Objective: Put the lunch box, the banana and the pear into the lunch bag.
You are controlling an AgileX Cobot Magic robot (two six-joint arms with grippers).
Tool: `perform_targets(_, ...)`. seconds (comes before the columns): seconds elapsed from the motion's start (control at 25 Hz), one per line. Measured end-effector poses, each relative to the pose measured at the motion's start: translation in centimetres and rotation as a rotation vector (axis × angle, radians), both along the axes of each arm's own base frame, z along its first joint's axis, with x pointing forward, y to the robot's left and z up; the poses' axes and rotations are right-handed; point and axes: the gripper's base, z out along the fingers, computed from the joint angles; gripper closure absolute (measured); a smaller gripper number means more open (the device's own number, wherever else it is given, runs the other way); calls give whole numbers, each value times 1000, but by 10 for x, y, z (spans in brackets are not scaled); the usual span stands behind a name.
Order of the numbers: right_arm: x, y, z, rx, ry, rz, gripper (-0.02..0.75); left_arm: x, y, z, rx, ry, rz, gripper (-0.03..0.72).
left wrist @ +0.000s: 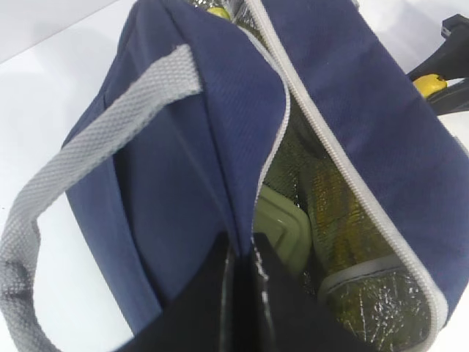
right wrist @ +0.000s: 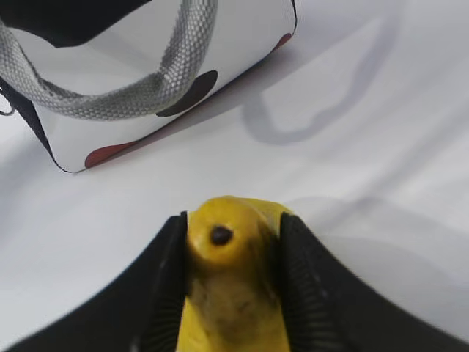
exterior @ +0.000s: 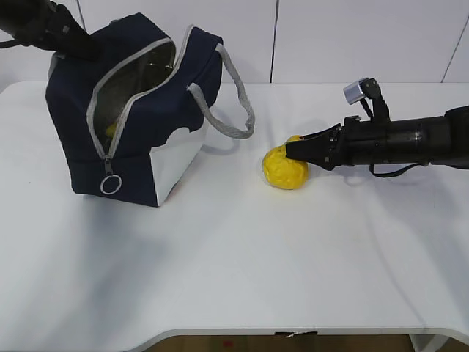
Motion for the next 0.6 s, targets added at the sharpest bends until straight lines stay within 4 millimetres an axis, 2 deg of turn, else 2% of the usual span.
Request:
perform_targets(0.12,0,0,0,2,-2,1,456,0,0,0,0,0,0,693)
perform_targets(0.52,-1,2,2,40,-4,22,465,0,0,0,0,0,0,693)
perform_targets(0.6,-2,2,10,37,-20,25,465,0,0,0,0,0,0,693)
